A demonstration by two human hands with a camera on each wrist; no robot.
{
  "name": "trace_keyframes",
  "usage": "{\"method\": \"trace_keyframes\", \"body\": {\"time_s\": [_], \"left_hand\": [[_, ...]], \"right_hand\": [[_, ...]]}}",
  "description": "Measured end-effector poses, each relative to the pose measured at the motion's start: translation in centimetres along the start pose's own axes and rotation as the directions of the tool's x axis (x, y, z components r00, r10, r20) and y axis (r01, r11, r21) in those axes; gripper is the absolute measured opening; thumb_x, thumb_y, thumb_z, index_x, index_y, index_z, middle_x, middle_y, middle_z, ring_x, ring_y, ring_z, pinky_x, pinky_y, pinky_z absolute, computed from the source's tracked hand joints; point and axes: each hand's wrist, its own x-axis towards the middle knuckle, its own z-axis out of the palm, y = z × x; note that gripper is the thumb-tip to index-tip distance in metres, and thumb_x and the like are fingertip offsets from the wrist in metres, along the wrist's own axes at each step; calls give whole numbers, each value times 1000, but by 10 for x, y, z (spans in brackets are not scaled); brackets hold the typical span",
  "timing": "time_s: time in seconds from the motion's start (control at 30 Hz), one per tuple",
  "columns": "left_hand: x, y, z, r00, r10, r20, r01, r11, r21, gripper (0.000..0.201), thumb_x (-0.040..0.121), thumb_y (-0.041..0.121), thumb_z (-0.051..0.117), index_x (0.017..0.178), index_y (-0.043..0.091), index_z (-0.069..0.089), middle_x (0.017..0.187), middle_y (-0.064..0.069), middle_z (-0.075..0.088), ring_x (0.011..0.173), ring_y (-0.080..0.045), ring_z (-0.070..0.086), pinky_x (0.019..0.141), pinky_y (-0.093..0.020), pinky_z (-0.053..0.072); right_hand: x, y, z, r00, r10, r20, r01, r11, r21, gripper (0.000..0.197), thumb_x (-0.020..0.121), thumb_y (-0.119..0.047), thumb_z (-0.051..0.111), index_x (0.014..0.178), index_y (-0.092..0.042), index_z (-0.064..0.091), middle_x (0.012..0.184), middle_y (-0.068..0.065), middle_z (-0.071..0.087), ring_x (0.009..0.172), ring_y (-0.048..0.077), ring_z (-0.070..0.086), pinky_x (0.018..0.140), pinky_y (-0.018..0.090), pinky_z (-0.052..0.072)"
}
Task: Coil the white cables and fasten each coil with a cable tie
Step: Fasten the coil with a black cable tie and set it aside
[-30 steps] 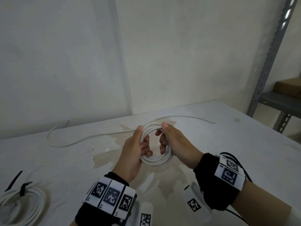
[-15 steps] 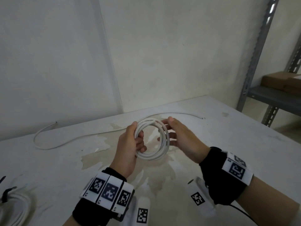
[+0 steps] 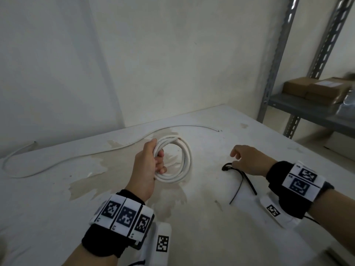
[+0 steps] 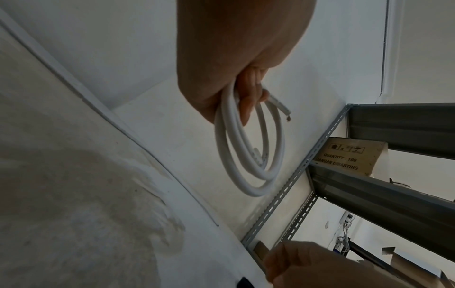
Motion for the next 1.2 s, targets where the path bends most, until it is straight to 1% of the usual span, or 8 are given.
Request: {"method": "trace_keyframes", "body": {"time_s": [0.1, 0.3, 0.53, 0.73, 0.87, 1.07, 1.13, 1.2], "left_hand": [[1, -1, 2, 1000, -4, 0, 4, 1000, -4, 42, 95, 30, 38, 59, 11, 45, 34, 6, 28, 31, -4, 24, 40, -20, 29], [0, 1, 0, 1000, -14, -26, 14, 1000, -10, 42, 95, 31, 40, 58, 11, 46, 35, 9, 28, 30, -5, 24, 39, -20, 28], [-2, 5, -8, 999, -4, -40, 3, 1000, -19, 41, 95, 30, 40, 58, 12, 46, 36, 8, 28, 32, -5, 24, 40, -21, 28], [-4, 5, -10, 999, -1, -35, 0, 999, -36, 40, 95, 29, 40, 60, 12, 46, 37, 8, 30, 33, -6, 25, 42, -22, 27], [-6, 6, -12, 999, 8, -32, -9, 1000, -20, 40, 95, 29, 39, 60, 12, 46, 35, 8, 29, 33, -5, 25, 44, -24, 27], [-8, 8, -19, 999, 16, -46, -18, 1000, -22, 41, 95, 29, 41, 59, 11, 47, 35, 9, 28, 33, -6, 24, 46, -25, 27], [-8, 8, -21, 999, 21, -48, -22, 999, -23, 41, 95, 29, 40, 59, 11, 47, 35, 9, 28, 33, -5, 24, 46, -24, 27], [-9, 9, -22, 998, 26, -48, -27, 999, -23, 41, 95, 29, 40, 59, 11, 46, 36, 9, 27, 33, -5, 24, 45, -24, 27]], "right_hand": [[3, 5, 0, 990, 111, 86, -100, 988, -122, 39, 92, -23, 52, 126, -6, 42, 128, 11, 46, 110, 23, 48, 80, 23, 36], [19, -2, 6, 982, 158, 105, -132, 967, -216, 26, 90, -4, 47, 113, 3, 54, 112, 17, 59, 92, 24, 57, 66, 25, 45], [26, -5, 8, 988, 156, 23, -151, 979, -137, 27, 88, -3, 52, 113, 5, 57, 119, 18, 58, 108, 28, 58, 89, 31, 48], [26, -6, 8, 986, 159, 55, -153, 982, -109, 15, 87, -13, 59, 87, 2, 62, 85, 14, 62, 74, 20, 53, 55, 20, 39], [31, -11, 15, 981, 182, 62, -168, 968, -185, 37, 81, -14, 65, 58, -10, 36, 62, 2, 40, 54, 13, 39, 46, 19, 30], [33, -16, 17, 983, 180, 26, -167, 950, -265, 27, 85, -4, 52, 62, -9, 38, 67, 3, 40, 57, 13, 39, 47, 18, 31], [32, -16, 14, 987, 157, 23, -146, 955, -259, 4, 84, -5, 54, 82, -2, 51, 84, 9, 51, 71, 19, 48, 58, 22, 39], [32, -15, 14, 990, 144, -1, -140, 957, -254, 8, 84, -6, 55, 91, -1, 56, 99, 14, 57, 81, 22, 51, 63, 23, 42]]}}
